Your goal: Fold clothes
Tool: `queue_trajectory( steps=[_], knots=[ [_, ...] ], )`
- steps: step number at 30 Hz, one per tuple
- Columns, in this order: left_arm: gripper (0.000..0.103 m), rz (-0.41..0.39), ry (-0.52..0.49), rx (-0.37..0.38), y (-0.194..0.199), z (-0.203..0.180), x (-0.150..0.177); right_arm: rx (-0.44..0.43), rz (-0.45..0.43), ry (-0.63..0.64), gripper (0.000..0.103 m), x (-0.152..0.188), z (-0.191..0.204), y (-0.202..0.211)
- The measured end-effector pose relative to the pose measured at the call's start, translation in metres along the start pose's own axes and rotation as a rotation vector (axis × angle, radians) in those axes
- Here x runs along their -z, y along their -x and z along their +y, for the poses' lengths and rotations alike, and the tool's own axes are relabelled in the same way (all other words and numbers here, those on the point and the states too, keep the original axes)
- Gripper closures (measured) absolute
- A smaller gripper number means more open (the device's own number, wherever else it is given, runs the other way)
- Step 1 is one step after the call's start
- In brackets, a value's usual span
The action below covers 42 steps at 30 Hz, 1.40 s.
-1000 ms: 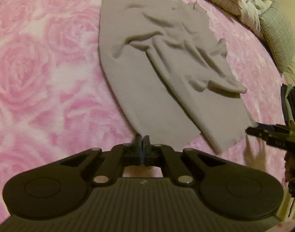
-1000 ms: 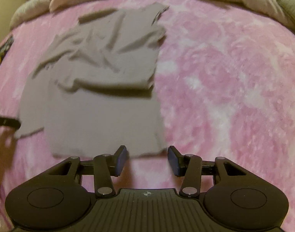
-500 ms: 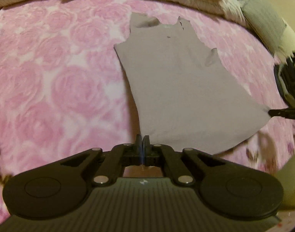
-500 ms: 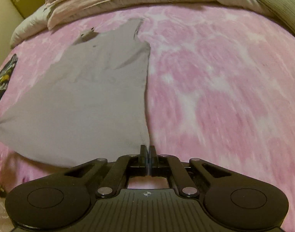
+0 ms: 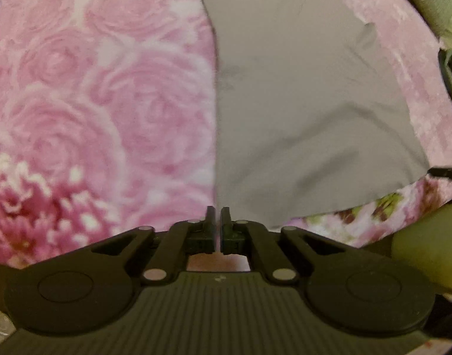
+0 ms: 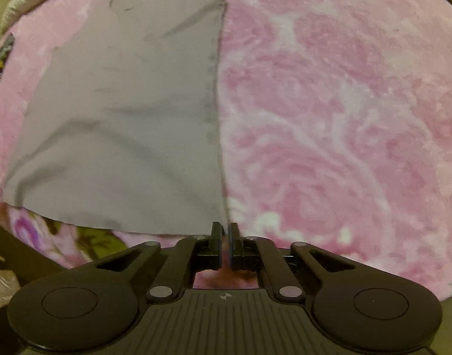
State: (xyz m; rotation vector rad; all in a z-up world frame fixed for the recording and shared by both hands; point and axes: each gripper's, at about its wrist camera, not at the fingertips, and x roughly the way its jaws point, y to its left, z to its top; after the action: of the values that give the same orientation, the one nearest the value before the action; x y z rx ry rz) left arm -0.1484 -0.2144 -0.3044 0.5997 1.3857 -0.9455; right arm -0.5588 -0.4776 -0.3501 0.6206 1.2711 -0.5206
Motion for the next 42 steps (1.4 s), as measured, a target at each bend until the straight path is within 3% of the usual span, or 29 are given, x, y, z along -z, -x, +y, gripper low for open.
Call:
queue_trajectory(
  steps=[1,3,5,14,20,31,39,42],
  knots=[
    [0.099,-0.007,-0.01,-0.016,0.004,0.002,-0.001,0.015,-0.009,0.007,0.094,-0.004,-0.001,0.004],
    [0.097,-0.032,-0.016,-0.031,0.014,0.007,-0.008,0.025,-0.04,0.022,0.073,-0.016,-0.004,0.014],
    [0.097,-0.064,-0.025,-0.044,0.022,0.009,-0.021,0.031,-0.073,0.036,0.068,-0.031,-0.005,0.023],
    [0.094,-0.191,-0.202,-0.037,0.022,0.0,-0.133,0.022,-0.174,0.188,0.067,-0.142,0.023,0.019],
    [0.09,-0.233,-0.297,-0.001,0.012,-0.005,-0.21,0.02,-0.158,0.263,0.067,-0.208,0.048,-0.001],
    [0.085,-0.27,-0.547,0.0,-0.026,-0.02,-0.33,0.039,-0.139,0.444,0.067,-0.3,0.079,-0.026],
    [0.084,-0.246,-0.613,-0.038,-0.072,-0.025,-0.385,0.006,-0.117,0.499,0.067,-0.35,0.065,-0.06],
    [0.078,-0.246,-0.623,-0.061,-0.09,-0.026,-0.405,0.004,-0.13,0.532,0.067,-0.365,0.063,-0.075]
  ],
)
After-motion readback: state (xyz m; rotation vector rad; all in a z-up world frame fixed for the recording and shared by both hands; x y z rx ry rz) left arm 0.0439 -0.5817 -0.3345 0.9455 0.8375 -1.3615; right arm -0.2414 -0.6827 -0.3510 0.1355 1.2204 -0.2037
